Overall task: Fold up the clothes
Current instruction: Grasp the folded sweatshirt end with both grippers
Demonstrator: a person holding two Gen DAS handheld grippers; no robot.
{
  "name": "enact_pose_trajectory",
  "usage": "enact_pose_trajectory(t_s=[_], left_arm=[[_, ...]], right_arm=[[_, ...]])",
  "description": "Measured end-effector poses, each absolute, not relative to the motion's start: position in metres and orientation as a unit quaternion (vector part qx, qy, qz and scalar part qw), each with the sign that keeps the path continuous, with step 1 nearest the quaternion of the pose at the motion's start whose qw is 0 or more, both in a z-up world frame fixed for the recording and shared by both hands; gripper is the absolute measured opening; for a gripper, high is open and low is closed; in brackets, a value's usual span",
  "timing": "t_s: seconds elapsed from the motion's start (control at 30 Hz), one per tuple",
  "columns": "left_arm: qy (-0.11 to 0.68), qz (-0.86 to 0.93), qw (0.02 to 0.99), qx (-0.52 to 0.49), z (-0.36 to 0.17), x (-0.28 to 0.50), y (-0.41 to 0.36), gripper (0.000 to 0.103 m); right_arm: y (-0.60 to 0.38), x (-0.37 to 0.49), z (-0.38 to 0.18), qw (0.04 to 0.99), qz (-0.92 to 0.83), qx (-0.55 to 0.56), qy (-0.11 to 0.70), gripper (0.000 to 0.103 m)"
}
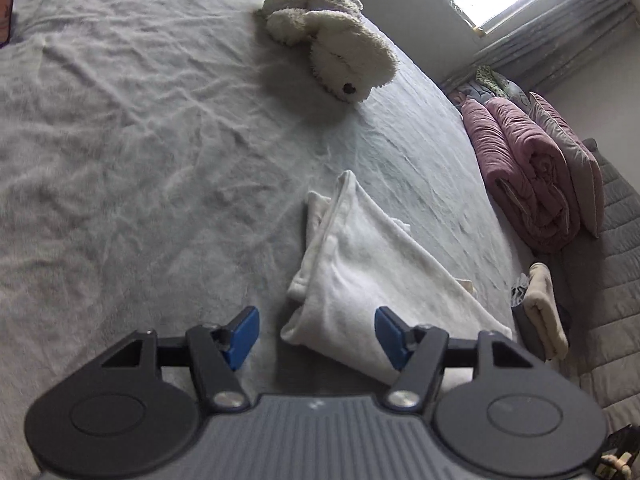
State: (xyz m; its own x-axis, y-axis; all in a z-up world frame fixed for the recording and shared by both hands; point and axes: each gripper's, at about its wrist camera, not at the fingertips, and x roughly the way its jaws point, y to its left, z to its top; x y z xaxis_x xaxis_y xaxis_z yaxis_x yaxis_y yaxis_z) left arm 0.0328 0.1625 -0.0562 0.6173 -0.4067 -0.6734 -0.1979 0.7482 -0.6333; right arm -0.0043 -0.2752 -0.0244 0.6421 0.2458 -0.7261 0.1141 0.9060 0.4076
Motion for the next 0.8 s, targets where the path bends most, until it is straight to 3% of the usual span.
enact_pose_trajectory(t_s=[0.17, 0.43, 0.53, 0.57, 0.7, 0.8], left_arm=[[0.453, -0.089, 0.770, -0.440, -0.082, 0.029, 0.158, 0.066], [0.377, -0.073, 0.744, -0.547, -0.112, 0.023, 0.138, 0.062], [0.331, -0.035, 0.740, -0.584, -0.120, 0.017, 0.134, 0.056], [0.327, -0.024, 0.746, -0.580, -0.119, 0.017, 0.129, 0.051], [0.317, -0.004, 0.777, -0.544, -0.110, 0.020, 0.111, 0.048], [0.315, 0.007, 0.787, -0.531, -0.106, 0.021, 0.108, 0.042]], right_arm=[[-0.288, -0.005, -0.048, 0.828, 0.053, 0.328, 0.452, 0.064], [-0.323, -0.003, -0.071, 0.792, 0.007, 0.489, 0.366, 0.063], [-0.326, 0.000, -0.073, 0.791, -0.021, 0.494, 0.360, 0.035], [-0.324, 0.002, -0.072, 0.794, -0.029, 0.486, 0.364, 0.033], [-0.303, 0.001, -0.055, 0.838, -0.055, 0.399, 0.367, 0.033], [-0.284, -0.001, -0.040, 0.871, -0.073, 0.321, 0.365, 0.051]])
